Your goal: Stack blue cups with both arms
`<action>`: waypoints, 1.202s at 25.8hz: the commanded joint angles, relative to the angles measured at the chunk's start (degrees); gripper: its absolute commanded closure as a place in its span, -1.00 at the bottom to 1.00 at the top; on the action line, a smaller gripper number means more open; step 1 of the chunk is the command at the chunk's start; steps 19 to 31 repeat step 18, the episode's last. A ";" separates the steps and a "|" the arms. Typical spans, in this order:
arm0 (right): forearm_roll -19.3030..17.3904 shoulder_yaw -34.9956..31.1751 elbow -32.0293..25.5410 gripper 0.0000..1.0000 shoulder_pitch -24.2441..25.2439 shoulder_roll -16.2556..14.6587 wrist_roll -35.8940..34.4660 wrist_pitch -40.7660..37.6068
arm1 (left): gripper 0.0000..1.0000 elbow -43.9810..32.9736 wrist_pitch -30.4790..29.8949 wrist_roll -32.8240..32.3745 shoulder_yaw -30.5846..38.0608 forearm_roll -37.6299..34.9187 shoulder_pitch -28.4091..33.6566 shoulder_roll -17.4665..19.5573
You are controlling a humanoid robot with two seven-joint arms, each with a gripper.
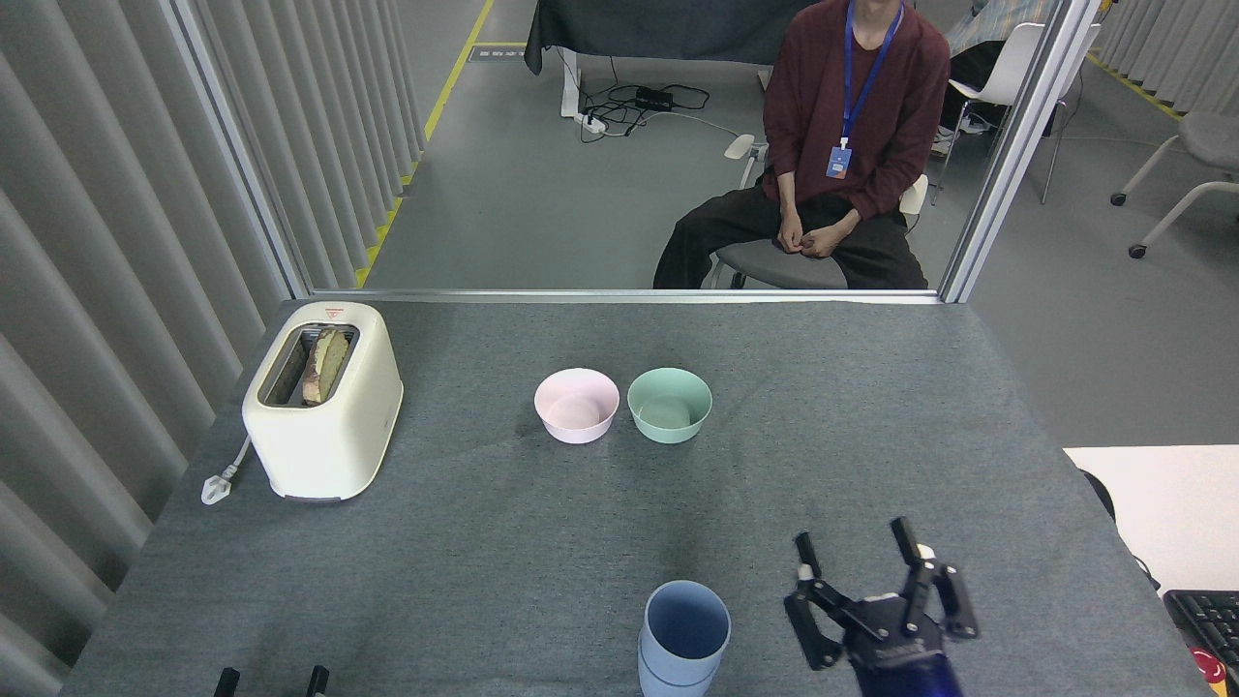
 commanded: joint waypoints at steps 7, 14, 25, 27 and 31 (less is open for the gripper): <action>-3.25 -13.31 7.13 -1.00 16.60 -2.44 -9.83 -2.82 | -1.00 -5.62 -0.96 -0.89 0.04 0.27 1.87 0.64; -3.07 -10.85 7.66 -1.00 18.45 -2.88 -10.09 0.26 | -1.00 -11.16 -2.54 -9.06 -0.05 -0.17 6.44 0.99; -2.98 -10.59 7.40 -1.00 19.06 -2.88 -10.18 0.26 | -1.00 -14.32 -2.63 -10.29 0.04 -0.17 9.96 0.99; -2.98 -10.59 7.40 -1.00 19.06 -2.88 -10.18 0.26 | -1.00 -14.32 -2.63 -10.29 0.04 -0.17 9.96 0.99; -2.98 -10.59 7.40 -1.00 19.06 -2.88 -10.18 0.26 | -1.00 -14.32 -2.63 -10.29 0.04 -0.17 9.96 0.99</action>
